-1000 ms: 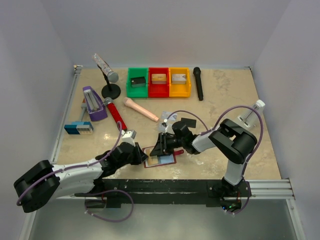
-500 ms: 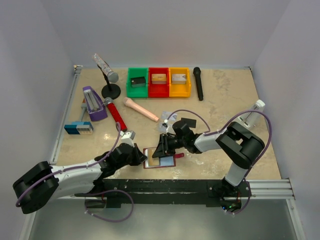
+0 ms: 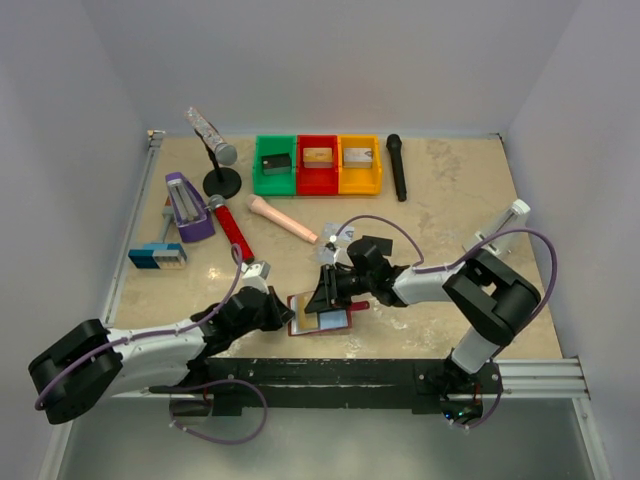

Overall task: Take the credit cards out of the card holder
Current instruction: Remove the credit card from the card holder.

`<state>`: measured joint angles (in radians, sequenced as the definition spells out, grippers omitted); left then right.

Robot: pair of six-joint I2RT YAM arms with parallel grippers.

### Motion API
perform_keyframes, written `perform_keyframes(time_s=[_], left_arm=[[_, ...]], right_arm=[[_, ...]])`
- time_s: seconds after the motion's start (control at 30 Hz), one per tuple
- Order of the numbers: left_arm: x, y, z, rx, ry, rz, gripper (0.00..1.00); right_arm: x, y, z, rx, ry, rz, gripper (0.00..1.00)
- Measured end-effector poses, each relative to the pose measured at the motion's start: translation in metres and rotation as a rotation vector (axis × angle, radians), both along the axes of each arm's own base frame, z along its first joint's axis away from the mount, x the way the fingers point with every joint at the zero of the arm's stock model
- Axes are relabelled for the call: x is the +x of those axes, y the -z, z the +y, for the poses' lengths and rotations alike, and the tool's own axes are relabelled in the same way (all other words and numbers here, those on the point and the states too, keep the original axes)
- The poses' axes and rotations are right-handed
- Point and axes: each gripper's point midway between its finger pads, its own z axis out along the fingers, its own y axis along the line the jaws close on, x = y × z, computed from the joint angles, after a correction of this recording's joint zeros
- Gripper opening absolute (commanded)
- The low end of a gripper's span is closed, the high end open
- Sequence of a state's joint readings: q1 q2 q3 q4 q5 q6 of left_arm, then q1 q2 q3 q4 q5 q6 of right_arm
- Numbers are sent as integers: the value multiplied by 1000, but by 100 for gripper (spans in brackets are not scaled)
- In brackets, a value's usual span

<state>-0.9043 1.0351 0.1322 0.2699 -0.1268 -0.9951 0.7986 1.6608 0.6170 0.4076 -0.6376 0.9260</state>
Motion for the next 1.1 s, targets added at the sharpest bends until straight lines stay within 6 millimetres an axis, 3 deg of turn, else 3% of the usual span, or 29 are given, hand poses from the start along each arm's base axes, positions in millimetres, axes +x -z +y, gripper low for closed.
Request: perform_keyframes(time_s=[1.1], left_arm=[[2, 1, -1, -16, -15, -2, 0]], right_arm=[[0, -4, -17, -45, 15, -27, 27]])
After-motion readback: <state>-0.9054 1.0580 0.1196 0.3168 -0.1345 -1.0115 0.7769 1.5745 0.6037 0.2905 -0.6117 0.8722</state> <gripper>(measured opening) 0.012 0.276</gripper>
